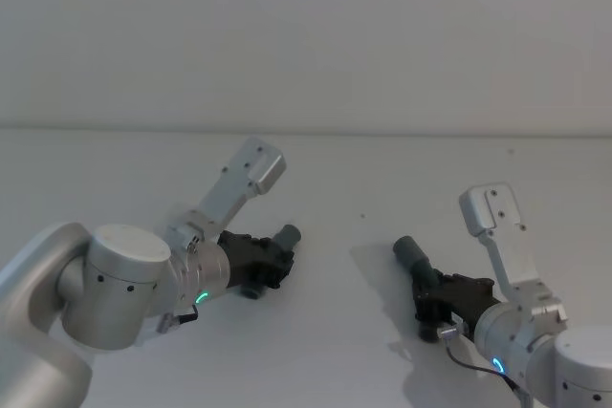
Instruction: Use both hands to pick up one end of the pipe from the table, align the ends, and insert them.
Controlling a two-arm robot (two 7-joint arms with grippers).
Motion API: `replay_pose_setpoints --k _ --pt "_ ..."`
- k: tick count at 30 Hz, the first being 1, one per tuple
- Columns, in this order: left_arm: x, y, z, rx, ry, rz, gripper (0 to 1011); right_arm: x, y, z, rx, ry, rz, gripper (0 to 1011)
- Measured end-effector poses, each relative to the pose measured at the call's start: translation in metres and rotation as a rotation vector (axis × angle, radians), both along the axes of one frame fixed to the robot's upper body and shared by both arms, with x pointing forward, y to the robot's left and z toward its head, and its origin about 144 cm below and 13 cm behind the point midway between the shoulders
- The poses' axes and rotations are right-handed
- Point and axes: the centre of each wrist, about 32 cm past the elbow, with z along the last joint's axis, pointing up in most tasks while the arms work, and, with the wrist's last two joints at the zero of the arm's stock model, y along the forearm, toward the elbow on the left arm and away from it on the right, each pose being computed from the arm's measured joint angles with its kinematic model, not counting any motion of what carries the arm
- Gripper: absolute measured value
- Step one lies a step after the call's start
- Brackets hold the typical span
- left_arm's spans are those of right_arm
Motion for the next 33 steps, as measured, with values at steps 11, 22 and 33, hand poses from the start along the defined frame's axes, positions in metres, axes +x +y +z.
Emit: replay_pose_setpoints --k 11,22,33 --pt "0.0 0.0 0.0 0.0 0.0 0.0 343 0.0 0.0 0.0 0.001 0.001 0.0 163" --pt "0.0 0.0 0.0 0.0 0.0 0.0 343 0.0 -0.002 0.0 0.003 -0.004 0.007 159" --pt "0.0 0.0 0.0 0.0 0.0 0.0 343 0.001 -0.016 0.007 0.021 -0.096 0.053 159"
